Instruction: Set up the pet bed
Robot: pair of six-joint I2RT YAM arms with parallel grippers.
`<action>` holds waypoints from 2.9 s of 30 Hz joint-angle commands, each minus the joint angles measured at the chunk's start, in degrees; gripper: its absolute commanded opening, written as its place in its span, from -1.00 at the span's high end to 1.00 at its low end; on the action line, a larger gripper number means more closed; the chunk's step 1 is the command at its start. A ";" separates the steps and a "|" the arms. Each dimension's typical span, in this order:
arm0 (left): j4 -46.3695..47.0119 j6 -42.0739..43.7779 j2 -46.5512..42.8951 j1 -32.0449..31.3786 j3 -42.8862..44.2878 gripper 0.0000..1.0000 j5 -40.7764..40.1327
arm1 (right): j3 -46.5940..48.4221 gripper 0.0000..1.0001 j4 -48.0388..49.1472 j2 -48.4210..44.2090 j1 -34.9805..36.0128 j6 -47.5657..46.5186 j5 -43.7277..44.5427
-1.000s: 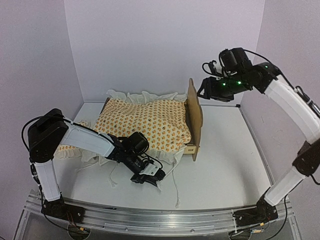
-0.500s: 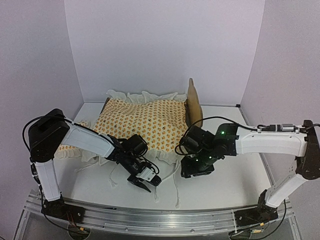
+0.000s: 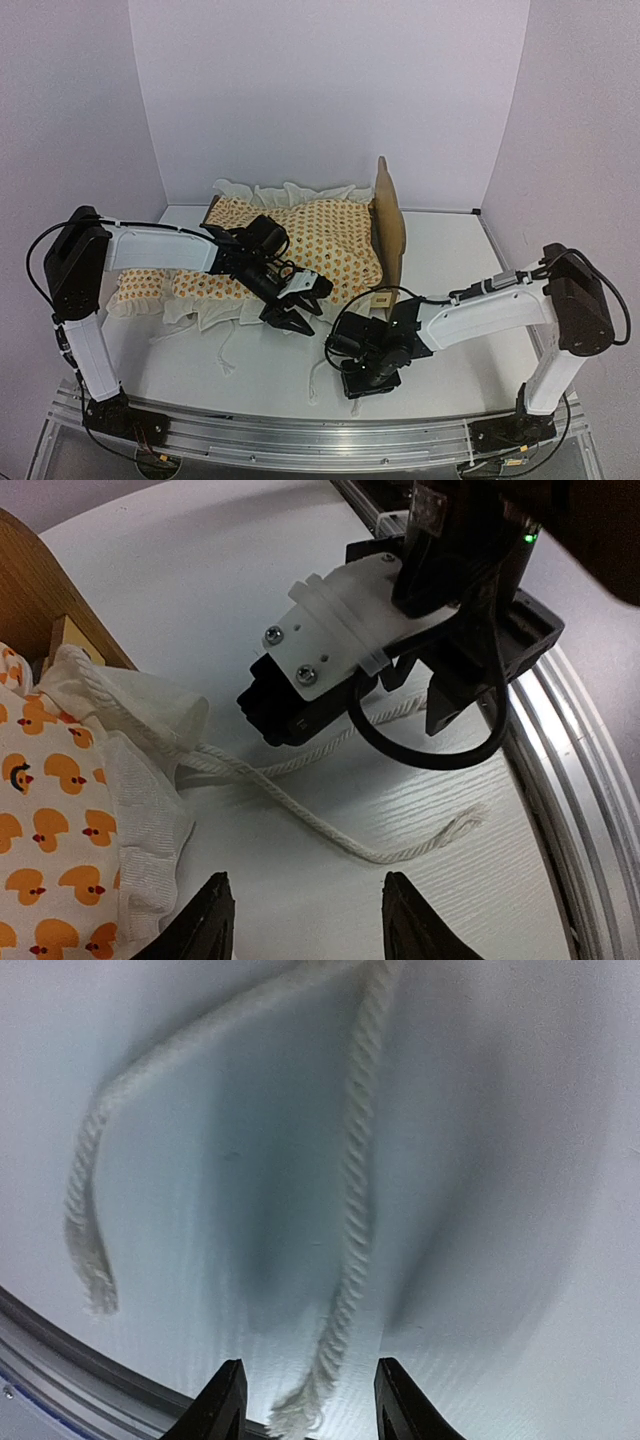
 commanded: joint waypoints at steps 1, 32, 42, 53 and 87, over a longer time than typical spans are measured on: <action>-0.88 -6.39 -2.59 -0.31 2.55 0.02 3.87 | 0.58 0.12 -5.59 -1.03 0.23 2.92 3.90; 13.44 -41.02 9.22 -9.25 15.56 0.30 -15.63 | -9.06 1.00 6.49 -25.04 -16.22 -3.05 -16.91; 15.39 -40.67 11.44 -9.29 18.59 0.39 -23.34 | -11.60 1.00 8.67 -28.32 -17.99 -1.92 -13.92; 14.15 -40.46 13.39 -9.27 19.23 0.33 -28.72 | -8.88 1.00 9.13 -30.15 -20.22 -2.15 -8.54; -1.41 -44.83 10.68 -5.92 26.15 1.00 -2.89 | -16.38 1.00 38.08 -20.86 -23.57 11.53 8.40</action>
